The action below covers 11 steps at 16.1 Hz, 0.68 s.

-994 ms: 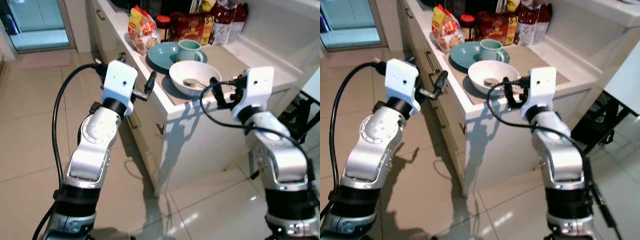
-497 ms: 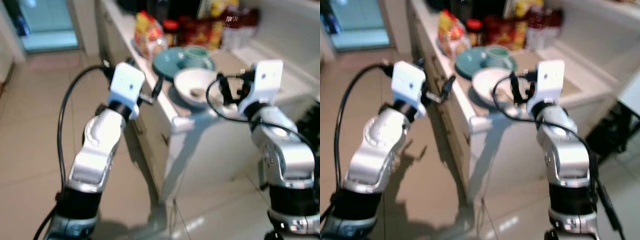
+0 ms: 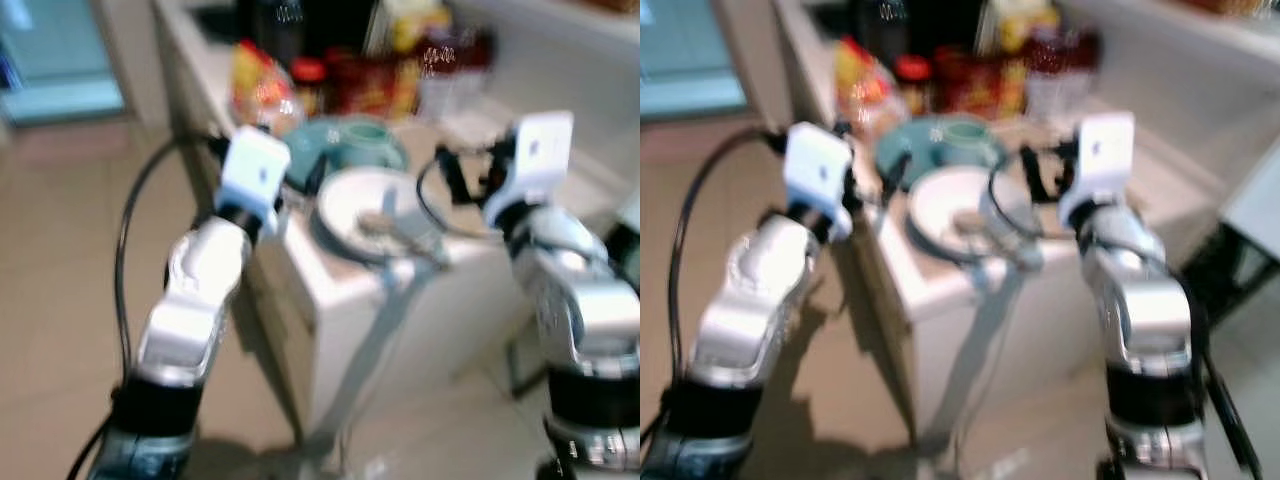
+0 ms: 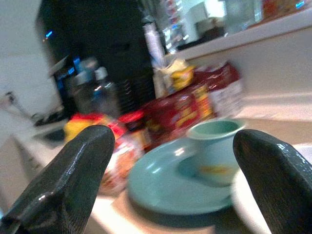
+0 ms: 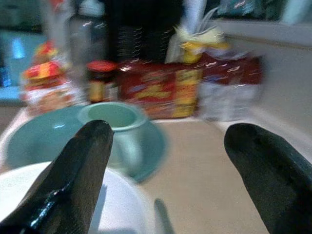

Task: Setting the table

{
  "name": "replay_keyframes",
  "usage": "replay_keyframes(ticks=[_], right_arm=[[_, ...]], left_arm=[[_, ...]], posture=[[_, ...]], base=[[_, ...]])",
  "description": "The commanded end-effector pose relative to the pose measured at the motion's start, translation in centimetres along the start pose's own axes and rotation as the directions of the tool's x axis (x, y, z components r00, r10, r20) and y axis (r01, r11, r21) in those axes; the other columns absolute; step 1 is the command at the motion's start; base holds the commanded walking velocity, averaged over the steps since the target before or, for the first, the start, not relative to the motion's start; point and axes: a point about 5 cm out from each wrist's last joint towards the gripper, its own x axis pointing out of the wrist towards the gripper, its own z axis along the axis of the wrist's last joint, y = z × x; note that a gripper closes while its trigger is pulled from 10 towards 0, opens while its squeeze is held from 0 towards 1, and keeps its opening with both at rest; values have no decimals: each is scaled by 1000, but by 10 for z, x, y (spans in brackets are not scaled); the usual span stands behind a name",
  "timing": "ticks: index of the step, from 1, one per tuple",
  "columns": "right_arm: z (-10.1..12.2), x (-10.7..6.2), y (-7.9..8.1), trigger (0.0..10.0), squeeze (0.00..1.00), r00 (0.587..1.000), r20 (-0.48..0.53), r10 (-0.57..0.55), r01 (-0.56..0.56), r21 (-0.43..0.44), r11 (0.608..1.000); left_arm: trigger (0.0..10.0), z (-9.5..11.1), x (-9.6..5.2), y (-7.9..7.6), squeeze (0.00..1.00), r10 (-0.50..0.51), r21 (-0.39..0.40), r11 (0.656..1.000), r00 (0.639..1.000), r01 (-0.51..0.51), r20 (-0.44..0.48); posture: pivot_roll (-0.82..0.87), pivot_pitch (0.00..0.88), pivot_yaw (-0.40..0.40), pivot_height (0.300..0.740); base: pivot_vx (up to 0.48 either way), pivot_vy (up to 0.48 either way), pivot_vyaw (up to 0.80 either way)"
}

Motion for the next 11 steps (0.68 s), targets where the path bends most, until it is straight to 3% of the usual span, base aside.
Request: replay_keyframes(ticks=[1, 4, 7, 11], right_arm=[[2, -1, 0, 10000, 0, 1000, -24, 10, -10, 17, 1000], [0, -2, 6, 10000, 0, 975, -210, 73, -33, 190, 981], [13, 0, 19, 10000, 0, 947, -268, 175, -92, 295, 951], [19, 8, 17, 10000, 0, 919, -363, 154, -28, 327, 945]], left_arm=[[10000, 0, 0, 1, 0, -6, 1, 1000, 1000, 6, -9], [10000, 1, -2, 11, 0, -41, 12, 999, 999, 41, -11], [10000, 3, -7, 22, 0, -72, 58, 996, 997, 73, -28], [10000, 9, -11, 19, 0, -161, 43, 986, 987, 162, -27]], posture=[[54, 0, -55, 740], [49, 0, -52, 740], [56, 4, -51, 740], [63, 6, -55, 740]], base=[[0, 0, 0], [0, 0, 0], [0, 0, 0], [0, 0, 0]])
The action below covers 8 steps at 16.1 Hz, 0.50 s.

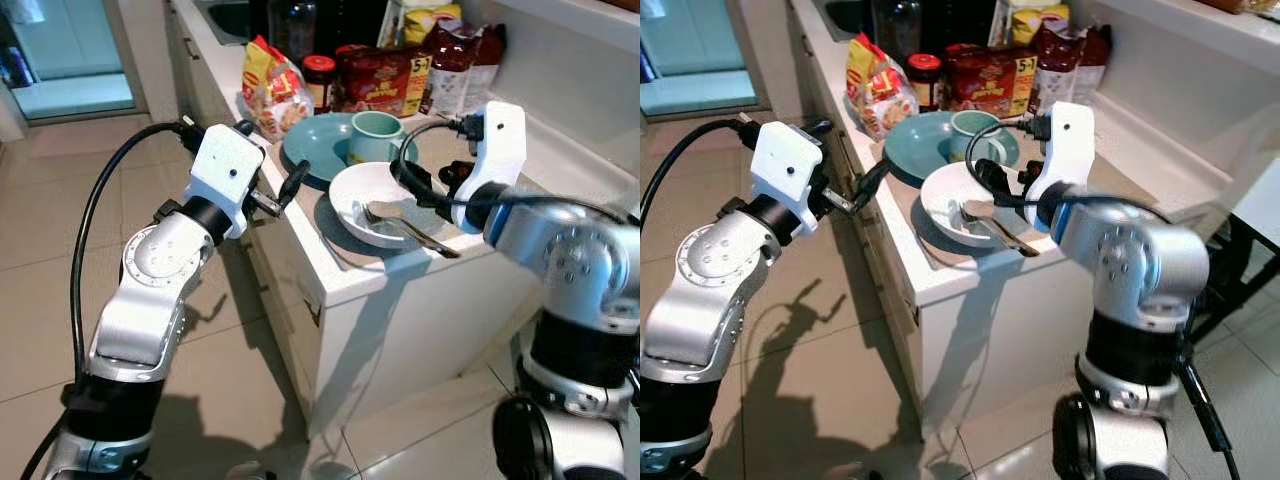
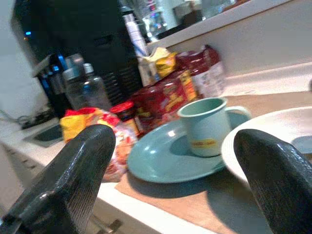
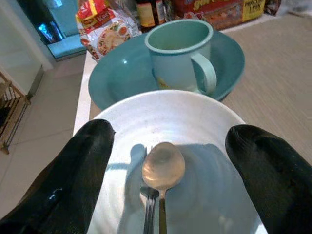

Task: Setting the table

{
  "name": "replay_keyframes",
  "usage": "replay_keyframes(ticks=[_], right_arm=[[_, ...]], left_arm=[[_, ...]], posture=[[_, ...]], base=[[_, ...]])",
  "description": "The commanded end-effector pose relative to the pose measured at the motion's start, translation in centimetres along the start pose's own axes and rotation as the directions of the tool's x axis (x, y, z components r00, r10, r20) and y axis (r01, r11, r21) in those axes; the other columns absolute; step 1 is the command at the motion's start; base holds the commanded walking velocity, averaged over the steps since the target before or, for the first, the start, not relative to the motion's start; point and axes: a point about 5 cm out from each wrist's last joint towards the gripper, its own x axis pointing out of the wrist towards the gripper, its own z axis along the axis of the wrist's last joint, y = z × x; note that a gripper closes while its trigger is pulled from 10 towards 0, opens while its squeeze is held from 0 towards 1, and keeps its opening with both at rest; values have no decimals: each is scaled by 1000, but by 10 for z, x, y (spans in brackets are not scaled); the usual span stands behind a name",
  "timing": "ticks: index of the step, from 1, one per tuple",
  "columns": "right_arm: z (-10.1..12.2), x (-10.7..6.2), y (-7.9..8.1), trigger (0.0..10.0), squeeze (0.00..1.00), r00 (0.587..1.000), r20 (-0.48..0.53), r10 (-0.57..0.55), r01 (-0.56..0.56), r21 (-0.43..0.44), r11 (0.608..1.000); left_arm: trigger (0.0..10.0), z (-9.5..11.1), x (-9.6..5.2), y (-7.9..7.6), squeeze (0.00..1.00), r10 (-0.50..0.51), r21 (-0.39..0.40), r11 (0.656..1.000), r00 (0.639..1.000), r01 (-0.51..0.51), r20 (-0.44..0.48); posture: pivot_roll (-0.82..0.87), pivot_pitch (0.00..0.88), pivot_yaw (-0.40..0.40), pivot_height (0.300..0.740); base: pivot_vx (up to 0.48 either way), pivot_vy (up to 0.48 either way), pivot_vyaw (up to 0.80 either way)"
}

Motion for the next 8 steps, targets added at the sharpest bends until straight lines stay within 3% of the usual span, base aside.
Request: replay_keyframes(ticks=[1, 3, 5, 8], right_arm=[[2, 3, -4, 10000, 0, 999, -41, -24, 24, 15, 1000], [7, 11, -3, 10000, 0, 982, -186, -31, 30, -7, 1000], [14, 15, 3, 10000, 0, 962, -271, 32, -39, -19, 999], [20, 17, 5, 10000, 0, 944, -326, 45, -58, -31, 998]], left_arm=[[10000, 5, 0, -4, 0, -47, -4, 999, 999, 47, 10], [10000, 5, 0, -9, 0, -102, 7, 995, 995, 102, -1], [10000, 7, -1, -9, 0, -109, 4, 994, 994, 109, -2], [10000, 9, -3, -7, 0, -112, 6, 994, 994, 112, -5]], posture=[[63, 6, -55, 740], [64, 0, -53, 740], [69, 0, -60, 740], [71, 0, -69, 740]], base=[[0, 0, 0], [0, 0, 0], [0, 0, 0], [0, 0, 0]])
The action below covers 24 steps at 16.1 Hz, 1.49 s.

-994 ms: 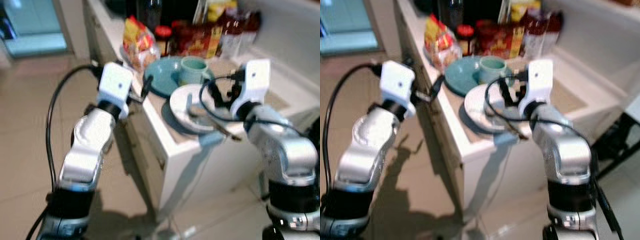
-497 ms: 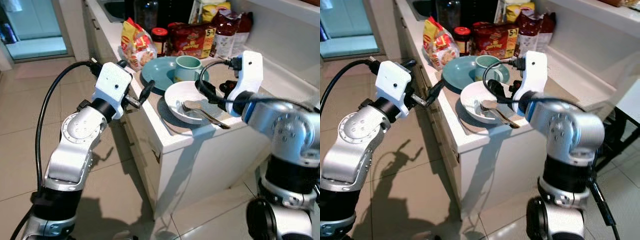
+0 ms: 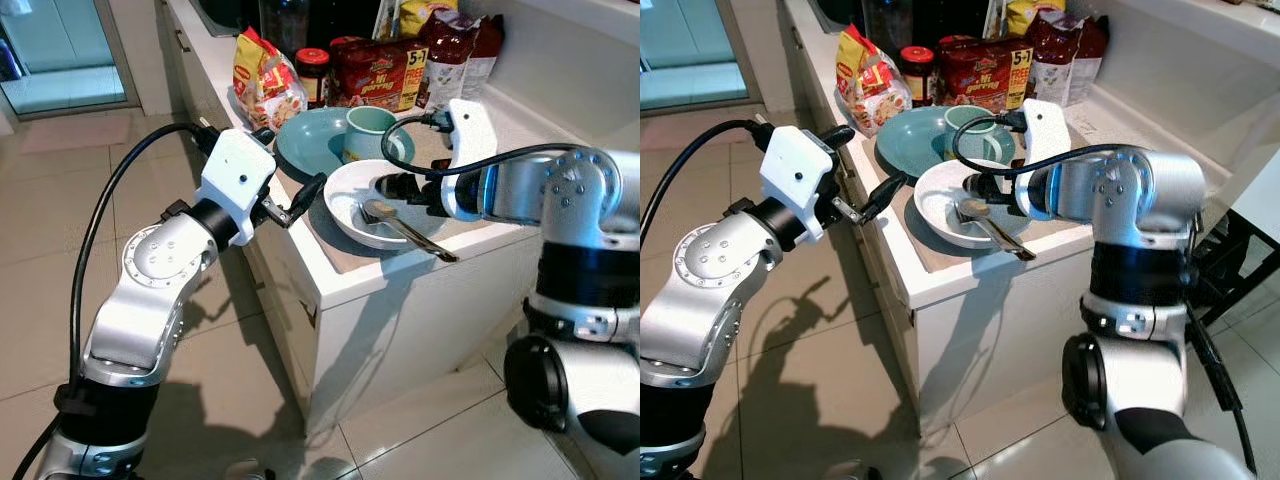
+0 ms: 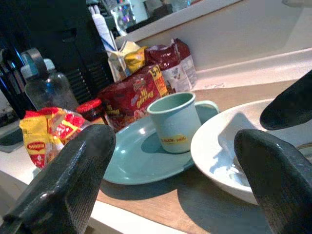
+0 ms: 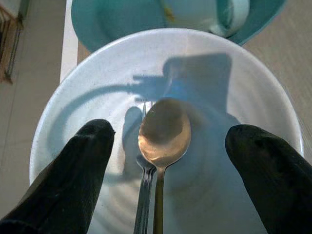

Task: Setting the table

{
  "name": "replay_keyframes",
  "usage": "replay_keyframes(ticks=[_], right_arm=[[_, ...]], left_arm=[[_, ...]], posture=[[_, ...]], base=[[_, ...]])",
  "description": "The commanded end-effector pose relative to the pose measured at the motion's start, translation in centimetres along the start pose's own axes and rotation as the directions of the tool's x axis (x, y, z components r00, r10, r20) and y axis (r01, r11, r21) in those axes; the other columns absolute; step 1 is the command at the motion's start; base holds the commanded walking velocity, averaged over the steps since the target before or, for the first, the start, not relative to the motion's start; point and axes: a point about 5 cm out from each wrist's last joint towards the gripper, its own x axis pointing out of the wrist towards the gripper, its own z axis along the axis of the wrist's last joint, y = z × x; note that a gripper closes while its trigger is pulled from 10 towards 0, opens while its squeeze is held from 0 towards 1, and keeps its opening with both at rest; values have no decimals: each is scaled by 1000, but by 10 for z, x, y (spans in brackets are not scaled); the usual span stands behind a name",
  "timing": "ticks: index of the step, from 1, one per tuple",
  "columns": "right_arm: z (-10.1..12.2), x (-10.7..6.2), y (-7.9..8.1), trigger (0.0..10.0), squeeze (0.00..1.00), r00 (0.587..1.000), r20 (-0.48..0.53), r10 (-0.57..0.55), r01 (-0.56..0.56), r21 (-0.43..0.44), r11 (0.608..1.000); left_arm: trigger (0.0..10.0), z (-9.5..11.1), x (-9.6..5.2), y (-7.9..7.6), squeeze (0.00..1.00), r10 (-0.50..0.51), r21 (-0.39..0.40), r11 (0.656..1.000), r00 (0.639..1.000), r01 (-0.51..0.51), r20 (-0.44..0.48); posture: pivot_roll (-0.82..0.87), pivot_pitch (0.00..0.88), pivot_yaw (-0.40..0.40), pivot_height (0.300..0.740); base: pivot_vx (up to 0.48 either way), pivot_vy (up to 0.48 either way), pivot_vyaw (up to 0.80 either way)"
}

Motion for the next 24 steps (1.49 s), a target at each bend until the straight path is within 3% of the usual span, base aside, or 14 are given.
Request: replay_keyframes(ticks=[1, 9, 11, 12, 15, 20, 22, 23, 24], right_arm=[[6, -4, 1, 10000, 0, 1000, -19, 11, -12, -13, 1000], [6, 0, -3, 10000, 0, 979, -172, 108, -114, -28, 993], [6, -1, -3, 9804, 0, 976, -191, 106, -117, -50, 992], [6, -1, -5, 9490, 0, 973, -206, 100, -115, -59, 992], [4, 2, -8, 10000, 0, 964, -254, 83, -109, -91, 990], [1, 6, -10, 10000, 0, 944, -317, 92, -129, -98, 987], [0, 7, -11, 10000, 0, 940, -330, 91, -132, -103, 986], [0, 8, -12, 9451, 0, 937, -337, 88, -131, -108, 985], [0, 8, -13, 4824, 0, 936, -341, 84, -129, -112, 985]], left_arm=[[10000, 4, -2, 0, 0, -12, 5, 1000, 1000, 12, 7], [10000, -2, -10, -17, 0, -157, -27, 987, 986, 156, -48], [10000, -6, -18, -10, 0, -166, -14, 986, 984, 165, -69], [10000, -8, -24, 5, 0, -114, -13, 994, 990, 113, -84], [10000, -7, -37, 16, 0, -140, -3, 990, 985, 140, -103], [10000, -16, -51, -2, 0, -305, -99, 951, 939, 293, -159], [10000, -16, -51, -4, 0, -323, -110, 945, 933, 309, -156], [10000, -14, -50, -5, 0, -326, -117, 943, 934, 310, -148], [10000, -13, -50, -5, 0, -329, -120, 942, 933, 313, -144]], posture=[[71, 0, -68, 740], [66, 0, -72, 740], [66, 0, -73, 740], [67, 0, -79, 740], [71, 0, -83, 740], [70, 0, -89, 740], [70, 0, -91, 740], [70, 0, -91, 740], [70, 0, -91, 740]], base=[[0, 0, 0], [0, 0, 0], [0, 0, 0], [0, 0, 0], [0, 0, 0], [0, 0, 0], [0, 0, 0], [0, 0, 0], [0, 0, 0]])
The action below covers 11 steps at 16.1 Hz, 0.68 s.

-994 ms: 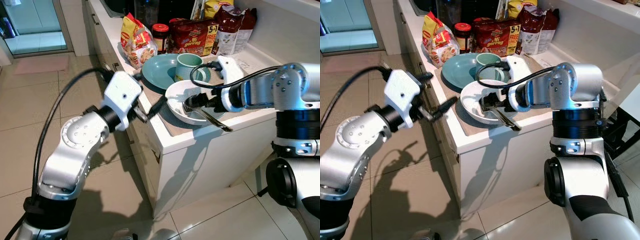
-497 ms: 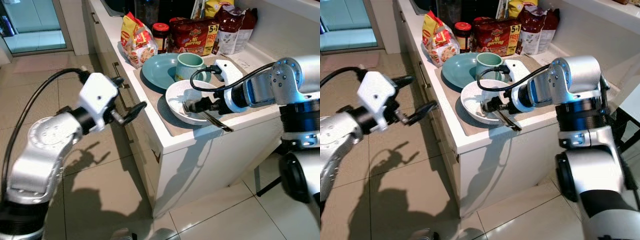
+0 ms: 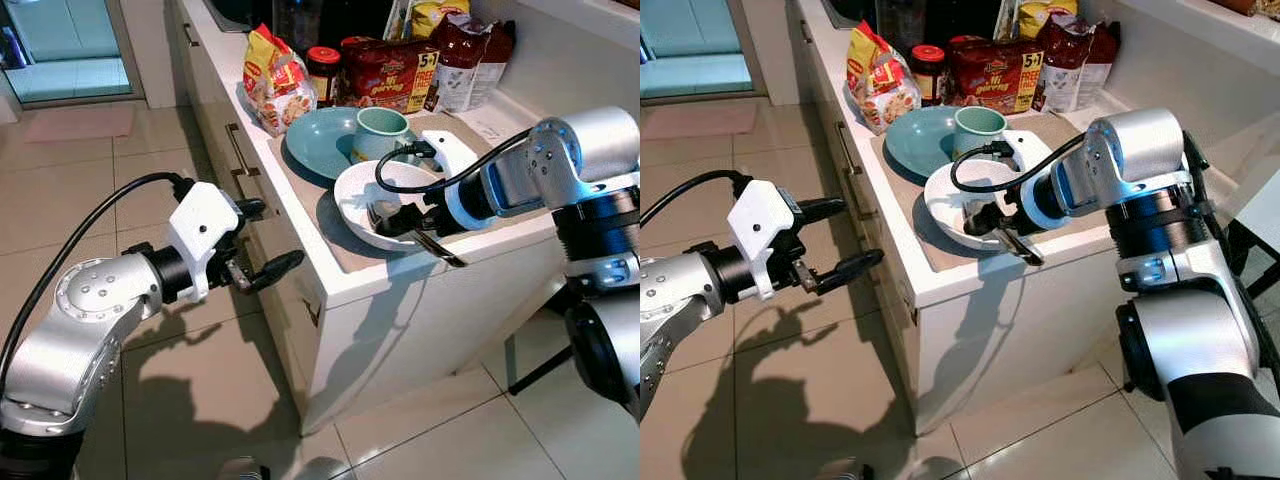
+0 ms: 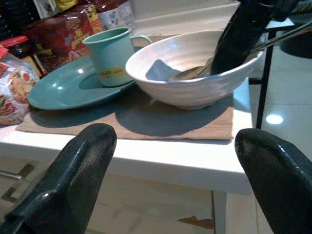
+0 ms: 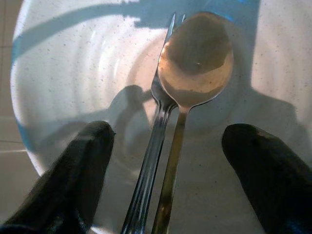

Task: Setting the table

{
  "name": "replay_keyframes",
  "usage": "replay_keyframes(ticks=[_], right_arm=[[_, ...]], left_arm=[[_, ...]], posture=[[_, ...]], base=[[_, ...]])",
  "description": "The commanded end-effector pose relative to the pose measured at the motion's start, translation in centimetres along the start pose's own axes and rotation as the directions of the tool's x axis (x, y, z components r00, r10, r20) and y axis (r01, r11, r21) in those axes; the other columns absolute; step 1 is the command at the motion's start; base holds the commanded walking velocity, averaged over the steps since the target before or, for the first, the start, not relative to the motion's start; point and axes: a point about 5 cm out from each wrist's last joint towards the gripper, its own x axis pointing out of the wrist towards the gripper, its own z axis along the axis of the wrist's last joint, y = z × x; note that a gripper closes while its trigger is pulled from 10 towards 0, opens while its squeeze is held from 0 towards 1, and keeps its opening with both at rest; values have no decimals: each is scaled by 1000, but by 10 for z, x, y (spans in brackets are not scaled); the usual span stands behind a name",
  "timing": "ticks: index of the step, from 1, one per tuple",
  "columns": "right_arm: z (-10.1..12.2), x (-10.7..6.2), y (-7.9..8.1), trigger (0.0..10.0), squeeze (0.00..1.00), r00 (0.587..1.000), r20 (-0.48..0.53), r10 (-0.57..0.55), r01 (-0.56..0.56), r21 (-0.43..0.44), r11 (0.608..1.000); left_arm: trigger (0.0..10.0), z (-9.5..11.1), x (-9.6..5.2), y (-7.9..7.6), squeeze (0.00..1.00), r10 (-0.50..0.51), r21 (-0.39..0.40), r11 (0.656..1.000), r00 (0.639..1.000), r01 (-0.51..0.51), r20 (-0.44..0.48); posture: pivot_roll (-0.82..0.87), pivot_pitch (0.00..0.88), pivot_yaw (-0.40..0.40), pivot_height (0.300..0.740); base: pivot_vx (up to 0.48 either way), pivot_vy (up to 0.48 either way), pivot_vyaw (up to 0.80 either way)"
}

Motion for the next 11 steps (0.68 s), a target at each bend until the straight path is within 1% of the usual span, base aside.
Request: replay_keyframes(ticks=[1, 3, 11], right_arm=[[4, -5, -3, 1843, 0, 1000, 9, -13, 13, -7, 1000], [3, -4, -6, 0, 0, 1000, 6, -19, 19, -1, 1000], [2, 0, -12, 0, 0, 1000, -3, -3, 3, 23, 1000]], left_arm=[[10000, 6, 2, -4, 0, -31, 15, 999, 999, 31, 11], [10000, 6, 2, -5, 0, -38, 14, 999, 999, 38, 8], [10000, 5, 1, -6, 0, -57, 11, 998, 998, 57, -14]], posture=[[70, 0, -92, 740], [70, 0, -92, 740], [72, 0, -88, 740]], base=[[0, 0, 0], [0, 0, 0], [0, 0, 0]])
